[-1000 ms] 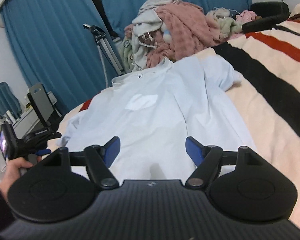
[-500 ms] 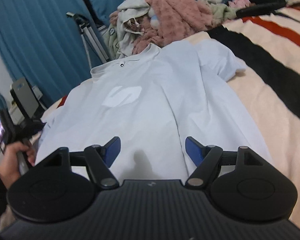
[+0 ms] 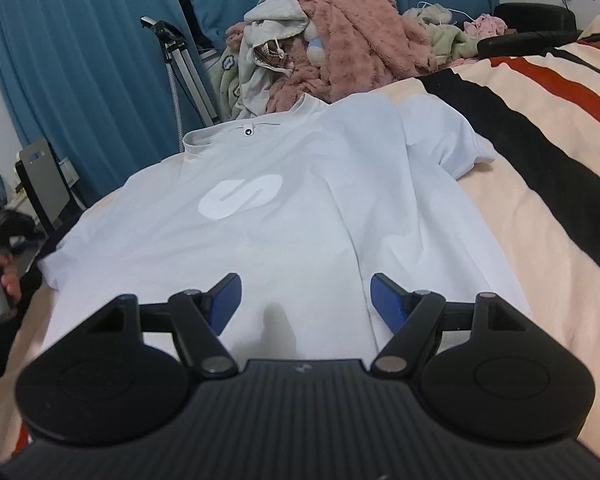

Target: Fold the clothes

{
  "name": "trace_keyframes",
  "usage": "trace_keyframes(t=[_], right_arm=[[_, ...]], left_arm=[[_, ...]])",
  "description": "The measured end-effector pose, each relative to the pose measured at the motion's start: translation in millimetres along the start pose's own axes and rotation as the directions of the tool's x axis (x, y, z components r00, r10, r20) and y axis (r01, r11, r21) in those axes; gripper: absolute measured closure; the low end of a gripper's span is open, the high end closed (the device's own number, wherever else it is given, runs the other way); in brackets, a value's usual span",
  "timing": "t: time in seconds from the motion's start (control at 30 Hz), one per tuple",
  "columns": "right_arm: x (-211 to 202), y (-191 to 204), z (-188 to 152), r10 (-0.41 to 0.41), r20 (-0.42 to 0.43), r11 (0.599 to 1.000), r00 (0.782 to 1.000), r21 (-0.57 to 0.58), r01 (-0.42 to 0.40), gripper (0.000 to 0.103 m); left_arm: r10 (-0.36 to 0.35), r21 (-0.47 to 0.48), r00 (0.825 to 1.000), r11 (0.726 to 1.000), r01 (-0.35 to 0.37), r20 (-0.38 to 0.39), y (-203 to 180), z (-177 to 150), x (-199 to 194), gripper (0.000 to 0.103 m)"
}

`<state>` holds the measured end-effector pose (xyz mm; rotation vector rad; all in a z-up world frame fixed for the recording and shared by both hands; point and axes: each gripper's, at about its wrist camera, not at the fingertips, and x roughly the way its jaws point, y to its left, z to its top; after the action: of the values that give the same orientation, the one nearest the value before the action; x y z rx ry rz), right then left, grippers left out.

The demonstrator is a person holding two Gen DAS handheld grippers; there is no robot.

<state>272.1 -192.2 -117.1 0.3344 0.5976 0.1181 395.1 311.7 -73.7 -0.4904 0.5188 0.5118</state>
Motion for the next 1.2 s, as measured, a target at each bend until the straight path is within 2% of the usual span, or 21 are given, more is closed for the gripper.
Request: trace_keyframes(t=[0.07,0.17,0.23,0.3,0.37,0.47,0.5,0.53,0.57,0.6,0.63,0.67,0.73,0.83,0.93,1.03,1.07,1.1,1.13,1.2], right_arm=[[-1.0,-0.7,-0.2,0.009,-0.003,1.000,1.000,0.010,-0.009,0.029],[-3.4,-1.8,-1.3,0.026,-0.009,0.999,1.000,0.024,-0.025,0.029],[-4.8,-2.5,-2.5,0.036,-0.014,0.999,0.999,0.035,-0.036,0.029],[-6.2,-3.8,-3.7,0.046,-0.019,0.998,0.999,0.046,-0.045,0.029],[-7.7,-4.2,-4.9,0.051,-0.023,0.997,0.998,0.052,-0.050,0.029],[-9.6,-4.2,-4.9,0.053,-0.021,0.997,0.998,0.053,-0.052,0.029],[-10.4,-4.2,-4.6,0.051,-0.017,0.997,0.999,0.052,-0.050,0.029],[-11.3,-4.2,-4.5,0.050,-0.013,0.998,0.999,0.051,-0.049,0.029],[-11.8,-4.5,-4.3,0.047,-0.009,0.998,0.999,0.052,-0.047,0.029],[-12.0,-4.9,-4.0,0.044,-0.007,0.998,0.999,0.054,-0.044,0.029],[-12.0,-5.7,-3.5,0.043,-0.005,0.997,0.999,0.059,-0.042,0.029],[-12.0,-6.9,-3.0,0.042,-0.004,0.997,0.999,0.064,-0.041,0.029],[-12.1,-8.9,-1.9,0.038,0.001,0.997,0.999,0.067,-0.038,0.029],[-11.7,-9.4,-0.4,0.028,0.011,0.998,1.000,0.062,-0.029,0.029],[-11.9,-6.1,0.0,0.025,0.023,0.999,0.999,0.039,-0.026,0.029],[-12.9,-2.2,-0.2,0.023,0.040,1.000,0.999,0.014,-0.023,0.029],[-13.4,-0.7,-0.1,0.021,0.045,1.000,0.999,0.004,-0.022,0.029],[-14.5,0.7,0.1,0.021,0.052,1.000,0.998,-0.009,-0.020,0.029],[-15.9,2.0,0.3,0.021,0.060,1.000,0.998,-0.022,-0.019,0.029],[-19.9,3.1,1.5,0.022,0.081,0.999,0.996,-0.034,-0.019,0.029]], left_arm=[[-0.066,-0.101,0.997,0.993,0.061,-0.048,22.6,-16.2,-12.5,0.058],[-0.192,-0.241,0.978,0.956,0.167,-0.085,50.3,-41.8,-35.3,0.043],[-0.301,-0.294,0.947,0.921,0.257,-0.115,56.5,-58.7,-45.5,0.033],[-0.388,-0.327,0.903,0.891,0.315,-0.186,49.7,-74.8,-44.3,0.030],[-0.422,-0.322,0.877,0.883,0.341,-0.228,33.5,-89.7,-39.7,0.030],[-0.377,-0.289,0.901,0.906,0.311,-0.214,13.1,-98.0,-31.1,0.030],[-0.363,-0.296,0.911,0.908,0.298,-0.198,9.9,-97.9,-27.1,0.036],[-0.342,-0.310,0.922,0.910,0.276,-0.181,10.9,-95.4,-22.8,0.053],[-0.318,-0.337,0.933,0.908,0.250,-0.165,12.4,-93.2,-19.7,0.061],[-0.301,-0.375,0.942,0.899,0.228,-0.150,16.2,-91.0,-16.8,0.075],[-0.284,-0.414,0.949,0.887,0.207,-0.135,20.3,-88.7,-13.9,0.095],[-0.269,-0.412,0.956,0.889,0.200,-0.116,23.8,-82.1,-14.4,0.101],[-0.239,-0.398,0.968,0.897,0.190,-0.076,30.8,-67.8,-16.2,0.101],[-0.169,-0.320,0.984,0.936,0.145,-0.049,25.8,-49.9,-21.9,0.101],[-0.074,-0.215,0.995,0.975,0.059,-0.062,7.1,-40.4,-17.9,0.101],[-0.035,-0.056,0.996,0.998,0.031,-0.082,-14.4,-41.4,-9.1,0.096],[-0.024,-0.004,0.997,1.000,0.023,-0.068,-23.0,-42.0,-9.4,0.091],[-0.013,0.047,0.999,0.999,0.015,-0.052,-31.8,-42.6,-9.9,0.076],[-0.019,0.065,0.999,0.998,0.022,-0.045,-36.0,-42.9,-14.8,0.055],[-0.036,0.093,0.999,0.995,0.039,-0.032,-43.2,-43.3,-25.6,0.045]])
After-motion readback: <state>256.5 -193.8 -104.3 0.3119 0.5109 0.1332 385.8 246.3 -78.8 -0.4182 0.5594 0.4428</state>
